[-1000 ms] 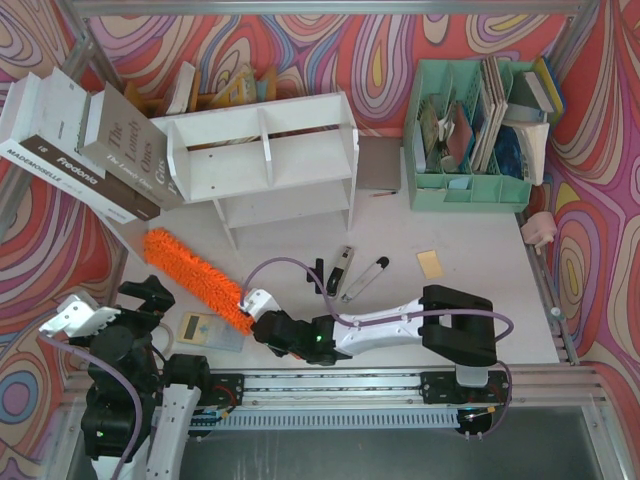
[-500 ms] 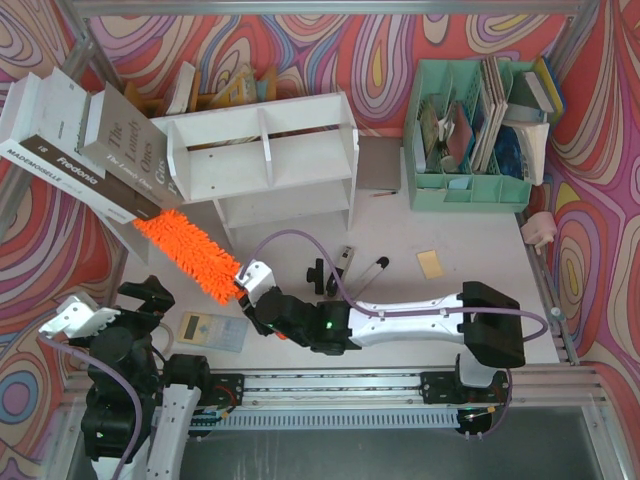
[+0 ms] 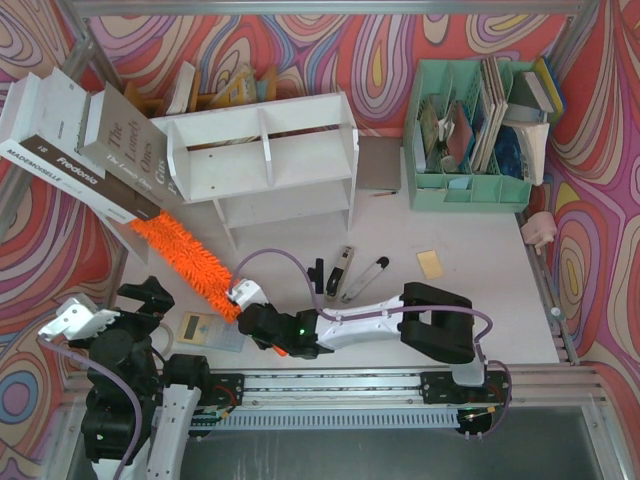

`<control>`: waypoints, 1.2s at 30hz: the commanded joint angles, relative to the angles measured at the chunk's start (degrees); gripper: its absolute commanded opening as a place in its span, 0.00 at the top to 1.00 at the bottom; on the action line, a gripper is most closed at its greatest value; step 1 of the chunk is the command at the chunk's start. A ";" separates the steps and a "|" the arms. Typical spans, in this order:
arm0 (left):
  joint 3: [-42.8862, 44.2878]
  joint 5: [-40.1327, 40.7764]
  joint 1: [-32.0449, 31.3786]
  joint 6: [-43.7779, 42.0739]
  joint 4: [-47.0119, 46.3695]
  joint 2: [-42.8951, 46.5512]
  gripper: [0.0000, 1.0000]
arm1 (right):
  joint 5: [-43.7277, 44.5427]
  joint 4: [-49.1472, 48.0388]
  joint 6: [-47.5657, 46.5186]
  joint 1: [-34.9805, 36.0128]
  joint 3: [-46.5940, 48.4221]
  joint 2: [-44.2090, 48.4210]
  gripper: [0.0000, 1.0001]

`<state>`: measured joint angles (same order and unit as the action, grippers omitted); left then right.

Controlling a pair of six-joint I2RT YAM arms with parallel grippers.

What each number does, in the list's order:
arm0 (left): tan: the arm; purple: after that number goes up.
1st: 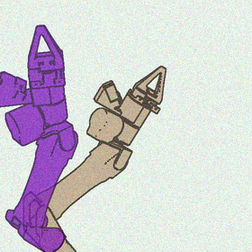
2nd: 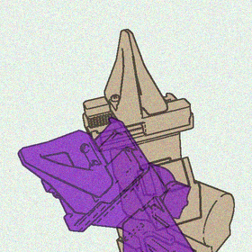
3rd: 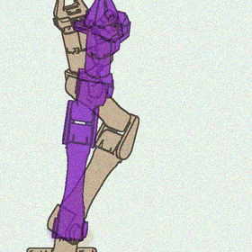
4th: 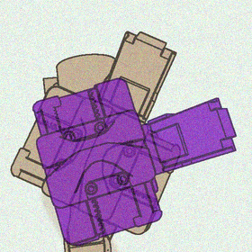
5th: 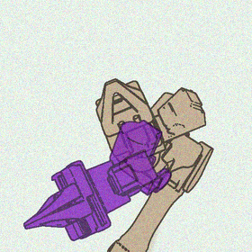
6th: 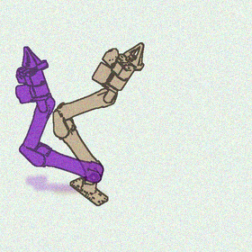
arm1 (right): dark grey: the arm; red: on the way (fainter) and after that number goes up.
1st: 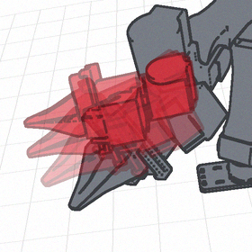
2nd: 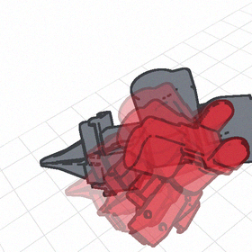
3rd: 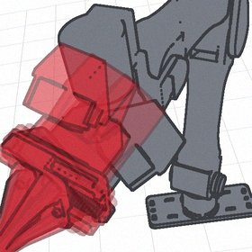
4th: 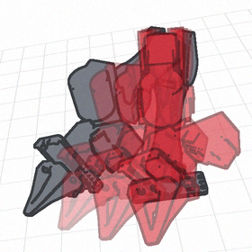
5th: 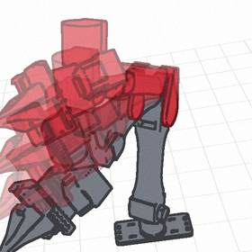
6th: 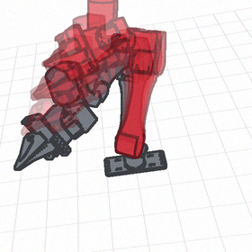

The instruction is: Dust the bookshelf with a duster

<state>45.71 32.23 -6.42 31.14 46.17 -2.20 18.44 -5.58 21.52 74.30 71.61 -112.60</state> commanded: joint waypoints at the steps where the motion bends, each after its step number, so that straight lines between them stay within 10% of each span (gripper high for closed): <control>1: -0.63 0.50 0.26 0.13 -1.27 1.02 0.02 | -3.70 -0.38 -1.21 -0.11 4.84 0.56 1.00; 36: -0.63 0.74 0.26 0.15 -1.22 1.22 0.01 | -4.25 0.81 0.06 0.03 1.22 7.57 1.00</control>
<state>45.63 32.23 -6.42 31.14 46.17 -1.76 14.96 -0.93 23.40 73.58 69.89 -108.09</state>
